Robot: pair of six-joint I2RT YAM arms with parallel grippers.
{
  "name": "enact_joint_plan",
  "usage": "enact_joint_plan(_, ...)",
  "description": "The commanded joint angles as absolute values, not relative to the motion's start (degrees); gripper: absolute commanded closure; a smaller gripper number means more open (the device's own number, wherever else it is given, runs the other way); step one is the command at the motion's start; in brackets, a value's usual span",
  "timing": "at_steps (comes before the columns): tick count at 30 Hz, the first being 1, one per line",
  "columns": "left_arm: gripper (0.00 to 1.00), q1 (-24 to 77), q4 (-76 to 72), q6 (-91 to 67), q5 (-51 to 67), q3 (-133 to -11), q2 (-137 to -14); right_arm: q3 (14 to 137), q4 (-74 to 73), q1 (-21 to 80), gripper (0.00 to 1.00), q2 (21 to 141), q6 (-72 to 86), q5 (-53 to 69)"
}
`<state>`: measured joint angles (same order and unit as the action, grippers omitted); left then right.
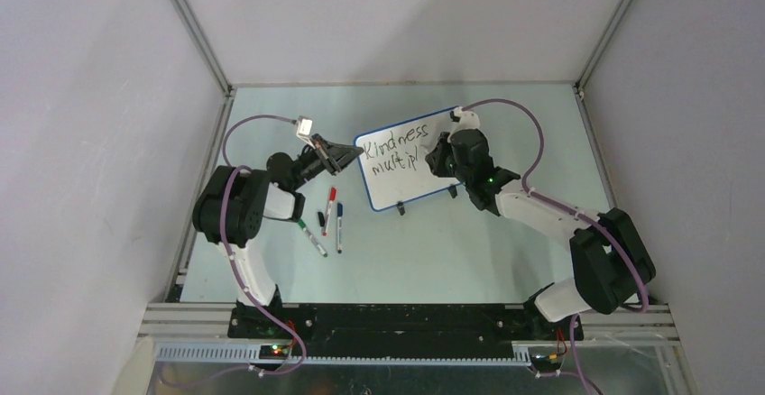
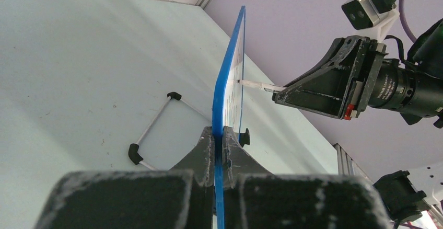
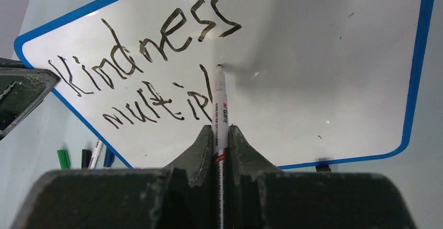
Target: Write a sentence on the whiteboard
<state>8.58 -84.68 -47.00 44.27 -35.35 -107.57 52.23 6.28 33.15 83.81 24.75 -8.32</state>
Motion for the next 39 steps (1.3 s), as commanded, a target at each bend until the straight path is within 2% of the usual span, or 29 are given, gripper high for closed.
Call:
enact_joint_plan(1,1.0,8.4,-87.8,-44.6,45.6,-35.1,-104.9,55.0,7.4,32.8,1.0,84.9,24.5,-8.1)
enact_joint_plan(30,1.0,8.4,-87.8,-44.6,45.5,-35.1,-104.8,55.0,5.9,33.5,1.0,84.2,23.9,-9.0)
enact_joint_plan(39,1.0,8.5,-87.8,-44.6,45.5,-35.0,-104.8,51.4,8.9,34.8,1.0,79.9,23.3,-10.8)
